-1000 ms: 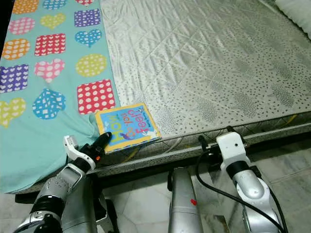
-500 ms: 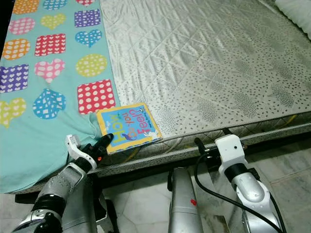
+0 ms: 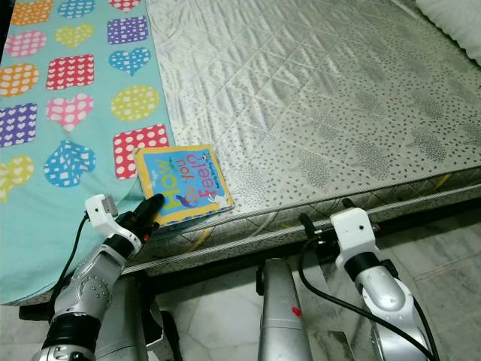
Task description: Clean up the room
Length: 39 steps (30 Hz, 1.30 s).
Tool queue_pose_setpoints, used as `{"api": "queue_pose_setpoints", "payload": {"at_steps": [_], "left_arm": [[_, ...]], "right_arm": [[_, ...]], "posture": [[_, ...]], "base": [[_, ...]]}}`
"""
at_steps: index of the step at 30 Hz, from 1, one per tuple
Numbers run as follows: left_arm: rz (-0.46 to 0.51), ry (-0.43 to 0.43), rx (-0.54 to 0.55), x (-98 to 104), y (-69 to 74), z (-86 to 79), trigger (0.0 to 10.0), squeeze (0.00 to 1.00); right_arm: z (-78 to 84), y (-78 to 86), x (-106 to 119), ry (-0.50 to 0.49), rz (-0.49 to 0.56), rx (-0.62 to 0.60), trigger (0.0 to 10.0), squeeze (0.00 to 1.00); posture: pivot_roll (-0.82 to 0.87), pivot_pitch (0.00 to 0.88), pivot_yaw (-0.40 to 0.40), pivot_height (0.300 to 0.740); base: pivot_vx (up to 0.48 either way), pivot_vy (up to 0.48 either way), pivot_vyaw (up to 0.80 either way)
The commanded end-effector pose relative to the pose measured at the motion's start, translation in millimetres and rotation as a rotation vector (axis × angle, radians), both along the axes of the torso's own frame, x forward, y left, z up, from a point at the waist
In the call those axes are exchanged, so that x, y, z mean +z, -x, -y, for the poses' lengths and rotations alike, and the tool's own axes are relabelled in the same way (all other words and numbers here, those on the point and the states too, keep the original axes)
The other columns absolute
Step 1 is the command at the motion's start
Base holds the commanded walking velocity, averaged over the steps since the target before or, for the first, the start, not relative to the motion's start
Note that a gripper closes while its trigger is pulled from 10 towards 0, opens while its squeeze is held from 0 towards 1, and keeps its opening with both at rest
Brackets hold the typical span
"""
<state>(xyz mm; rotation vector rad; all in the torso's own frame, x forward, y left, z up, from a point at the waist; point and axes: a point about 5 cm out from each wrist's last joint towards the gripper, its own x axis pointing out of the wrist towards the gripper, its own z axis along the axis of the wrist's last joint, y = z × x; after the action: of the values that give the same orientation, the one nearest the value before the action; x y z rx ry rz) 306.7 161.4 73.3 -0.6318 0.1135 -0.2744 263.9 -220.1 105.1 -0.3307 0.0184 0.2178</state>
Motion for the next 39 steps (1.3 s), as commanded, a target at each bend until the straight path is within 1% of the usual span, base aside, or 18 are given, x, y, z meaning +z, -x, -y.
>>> {"api": "queue_pose_setpoints", "payload": {"at_steps": [1, 6, 7, 8, 10, 13, 14, 16, 17, 19, 20, 21, 23, 31, 32, 35, 37, 39], "left_arm": [[-0.044, -0.056, 0.037, -8, 8.0, -6.3, 0.0, 0.00], [0.099, -0.261, 0.063, 13, 9.4, -8.2, 0.0, 0.00], [0.093, -0.263, 0.092, 14, 9.9, -10.5, 2.2, 0.00], [0.082, -0.278, 0.116, 15, 10.7, -12.5, 8.4, 0.00], [0.076, -0.315, 0.131, 15, 14.7, -14.9, 10.0, 0.00], [0.035, -0.298, 0.157, 8, 24.9, -15.6, 9.9, 0.00], [0.017, -0.296, 0.163, 6, 26.6, -15.5, 7.5, 0.00], [0.024, -0.299, 0.164, 7, 27.7, -14.1, 10.0, 0.00], [0.026, -0.302, 0.166, 7, 27.9, -13.8, 4.3, 0.00], [0.033, -0.297, 0.161, 9, 28.0, -12.7, 4.0, 0.00], [0.061, -0.367, 0.138, 13, 27.7, -12.1, 2.0, 0.00], [0.102, -0.448, 0.112, 17, 27.0, -10.9, 3.3, 0.00], [0.091, -0.452, 0.133, 20, 24.9, -12.8, 10.0, 0.00], [0.053, -0.409, 0.162, 15, 25.1, -18.4, 10.0, 0.07], [0.047, -0.409, 0.162, 14, 24.9, -18.7, 10.0, 0.71], [0.026, -0.442, 0.185, 10, 24.1, -21.6, 10.0, 0.70], [-0.007, -0.434, 0.204, 5, 23.6, -24.6, 10.0, 0.00], [-0.041, -0.427, 0.223, 1, 23.8, -27.4, 10.0, 0.00]], "right_arm": [[-0.2, 2.3, -6, 0.002, -0.022, 0.000, 10.0, 0.00], [-0.4, -0.4, -6, -0.001, -0.017, -0.004, 10.0, 0.00], [-0.4, -0.9, -6, -0.002, -0.017, -0.005, 10.0, 0.00], [-0.4, -1.2, -7, -0.002, -0.017, -0.005, 10.0, 0.00], [-0.8, -2.2, -8, -0.005, -0.018, -0.006, 10.0, 0.00], [-3.8, -4.5, -9, -0.010, -0.018, -0.001, 10.0, 0.00], [-4.6, -5.1, -9, -0.011, -0.018, 0.002, 10.0, 0.00], [-4.9, -6.3, -9, -0.012, -0.017, 0.003, 10.0, 0.00], [-4.9, -7.0, -9, -0.012, -0.016, 0.003, 10.0, 0.00], [-4.9, -7.7, -9, -0.012, -0.014, 0.004, 10.0, 0.00], [-4.8, -9.1, -9, -0.013, -0.012, 0.003, 10.0, 0.00], [-4.7, -10.2, -9, -0.014, -0.011, 0.002, 10.0, 0.00], [-5.4, -11.6, -10, -0.017, -0.009, 0.002, 10.0, 0.00], [-11.0, -13.9, -12, -0.030, -0.004, 0.007, 10.0, 0.00], [-11.0, -14.4, -12, -0.031, -0.004, 0.006, 10.0, 0.00], [-11.3, -15.2, -12, -0.031, -0.002, 0.007, 10.0, 0.00], [-11.4, -15.5, -12, -0.031, 0.000, 0.007, 10.0, 0.00], [-11.0, -15.4, -12, -0.030, 0.002, 0.006, 10.0, 0.00]], "posture": [[-0.26, 0.234, 0.009, 0.568], [-0.25, 0.225, 0.012, 0.568], [-0.25, 0.221, 0.012, 0.568], [-0.25, 0.221, 0.012, 0.568], [-0.24, 0.218, 0.011, 0.568], [-0.23, 0.212, 0.010, 0.568], [-0.23, 0.211, 0.010, 0.568], [-0.23, 0.209, 0.009, 0.568], [-0.22, 0.205, 0.008, 0.568], [-0.22, 0.204, 0.008, 0.568], [-0.22, 0.198, 0.009, 0.568], [-0.22, 0.195, 0.010, 0.568], [-0.21, 0.191, 0.010, 0.568], [-0.20, 0.177, 0.015, 0.568], [-0.20, 0.175, 0.014, 0.568], [-0.20, 0.174, 0.014, 0.568], [-0.20, 0.174, 0.014, 0.568], [-0.20, 0.174, 0.013, 0.568]], "base": [[0.000, 0.000, 0.00], [0.000, 0.000, 0.00], [0.000, 0.000, 0.00], [0.000, 0.000, 0.00], [0.000, 0.000, 0.00], [0.000, 0.000, 0.00], [0.000, 0.000, 0.00], [0.000, 0.000, 0.00], [0.000, 0.000, 0.00], [0.000, 0.000, 0.00], [0.000, 0.000, 0.00], [0.000, 0.000, 0.00], [0.000, 0.000, 0.00], [0.000, 0.000, 0.00], [0.000, 0.000, 0.00], [0.000, 0.000, 0.00], [0.000, 0.000, 0.00], [0.000, 0.000, 0.00]]}}
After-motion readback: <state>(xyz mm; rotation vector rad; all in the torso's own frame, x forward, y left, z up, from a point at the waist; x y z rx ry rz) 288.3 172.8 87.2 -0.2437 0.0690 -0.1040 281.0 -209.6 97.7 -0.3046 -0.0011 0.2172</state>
